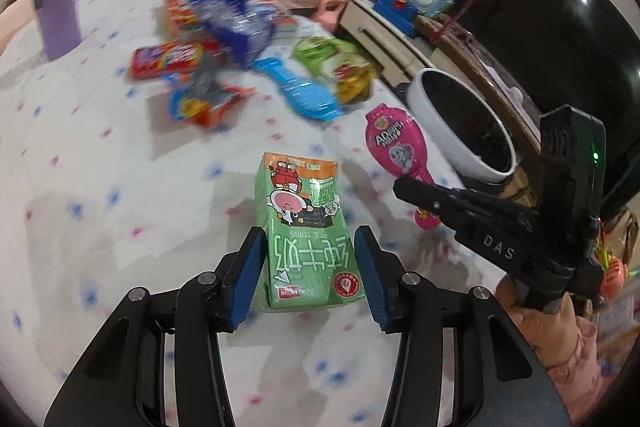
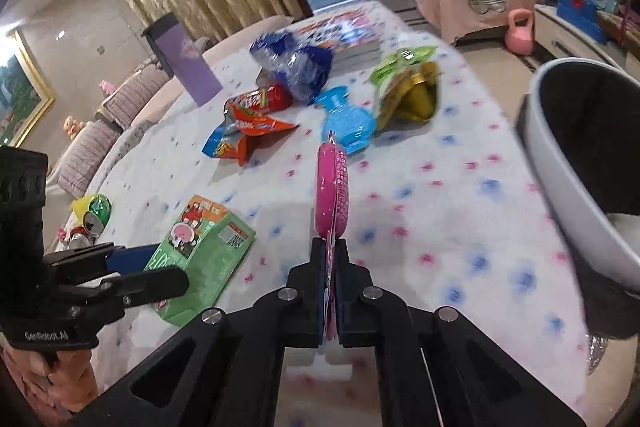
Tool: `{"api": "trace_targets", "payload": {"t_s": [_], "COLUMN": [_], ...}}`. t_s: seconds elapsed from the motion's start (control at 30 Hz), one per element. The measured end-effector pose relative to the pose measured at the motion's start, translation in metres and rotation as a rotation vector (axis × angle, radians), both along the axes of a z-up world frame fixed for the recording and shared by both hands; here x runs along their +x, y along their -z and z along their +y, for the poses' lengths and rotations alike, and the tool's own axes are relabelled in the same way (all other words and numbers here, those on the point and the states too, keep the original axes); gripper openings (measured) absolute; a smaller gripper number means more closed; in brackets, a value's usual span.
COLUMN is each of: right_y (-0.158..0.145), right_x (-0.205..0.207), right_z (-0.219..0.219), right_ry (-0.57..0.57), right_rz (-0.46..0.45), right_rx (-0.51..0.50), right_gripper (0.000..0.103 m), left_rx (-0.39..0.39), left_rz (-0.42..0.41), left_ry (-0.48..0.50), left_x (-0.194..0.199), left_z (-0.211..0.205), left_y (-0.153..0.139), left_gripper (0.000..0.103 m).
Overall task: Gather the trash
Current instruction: 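Carry the green packet and pink hairbrush over the bin while opening both grippers to drop them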
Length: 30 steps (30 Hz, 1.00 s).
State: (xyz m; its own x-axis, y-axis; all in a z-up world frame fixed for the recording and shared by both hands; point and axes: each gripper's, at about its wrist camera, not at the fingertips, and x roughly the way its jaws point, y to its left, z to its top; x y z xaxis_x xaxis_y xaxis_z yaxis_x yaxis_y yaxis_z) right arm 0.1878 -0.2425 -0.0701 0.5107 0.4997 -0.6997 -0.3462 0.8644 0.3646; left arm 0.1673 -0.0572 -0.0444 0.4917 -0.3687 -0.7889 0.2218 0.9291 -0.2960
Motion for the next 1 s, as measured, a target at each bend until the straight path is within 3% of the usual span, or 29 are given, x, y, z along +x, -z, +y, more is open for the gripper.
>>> {"api": "trace_targets", "payload": {"t_s": [0.57,1.0], "right_y": [-0.039,-0.036], "right_x": [-0.021,0.007], "right_z": [-0.130,-0.168], "right_ry": [0.268,0.341], "right_rz": [-0.089,-0.081], "right_rx": [-0.011,-0.036], "right_gripper": [0.003,0.003], "left_rx": [0.021,0.041], "left_rz": [-0.106,-0.108], "left_ry": [0.207,0.245], "left_x": [0.023,0.063], "left_z": [-0.121,-0.172], "left_y": [-0.036,-0.042], "left_gripper": [0.045,0.045]}}
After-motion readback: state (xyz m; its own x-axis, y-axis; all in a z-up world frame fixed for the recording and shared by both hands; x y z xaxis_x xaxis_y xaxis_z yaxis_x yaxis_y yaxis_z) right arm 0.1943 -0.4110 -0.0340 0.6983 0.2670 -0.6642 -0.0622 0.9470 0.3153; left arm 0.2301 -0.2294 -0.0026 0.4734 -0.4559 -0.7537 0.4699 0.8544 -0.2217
